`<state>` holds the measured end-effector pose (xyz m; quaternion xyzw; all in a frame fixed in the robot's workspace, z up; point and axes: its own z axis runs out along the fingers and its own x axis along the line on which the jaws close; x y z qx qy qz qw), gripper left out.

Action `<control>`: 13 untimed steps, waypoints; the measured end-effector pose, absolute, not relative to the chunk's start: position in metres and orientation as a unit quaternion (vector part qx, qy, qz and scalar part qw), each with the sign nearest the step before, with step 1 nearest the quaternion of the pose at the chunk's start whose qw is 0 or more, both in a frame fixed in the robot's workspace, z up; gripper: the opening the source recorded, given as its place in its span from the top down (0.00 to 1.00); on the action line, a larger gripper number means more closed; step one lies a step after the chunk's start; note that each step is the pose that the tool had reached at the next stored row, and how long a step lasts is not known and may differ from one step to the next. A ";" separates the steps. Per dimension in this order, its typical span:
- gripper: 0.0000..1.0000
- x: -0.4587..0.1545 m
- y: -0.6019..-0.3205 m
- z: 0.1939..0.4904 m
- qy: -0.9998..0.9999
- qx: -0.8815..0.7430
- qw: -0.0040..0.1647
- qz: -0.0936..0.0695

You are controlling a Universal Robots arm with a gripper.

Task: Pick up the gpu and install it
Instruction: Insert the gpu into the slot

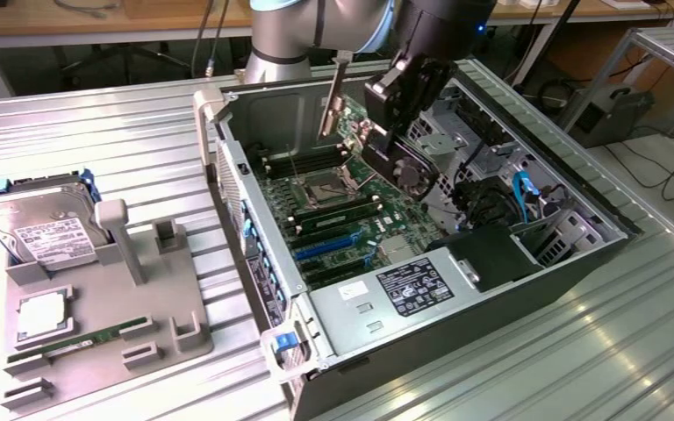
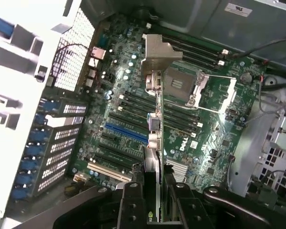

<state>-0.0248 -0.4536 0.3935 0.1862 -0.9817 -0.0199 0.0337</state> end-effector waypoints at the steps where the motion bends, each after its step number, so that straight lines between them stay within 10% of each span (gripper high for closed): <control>1: 0.74 -0.025 -0.454 0.393 -0.980 0.195 0.034 -0.020; 13: 0.74 -0.025 -0.454 0.390 -0.948 0.315 0.034 -0.016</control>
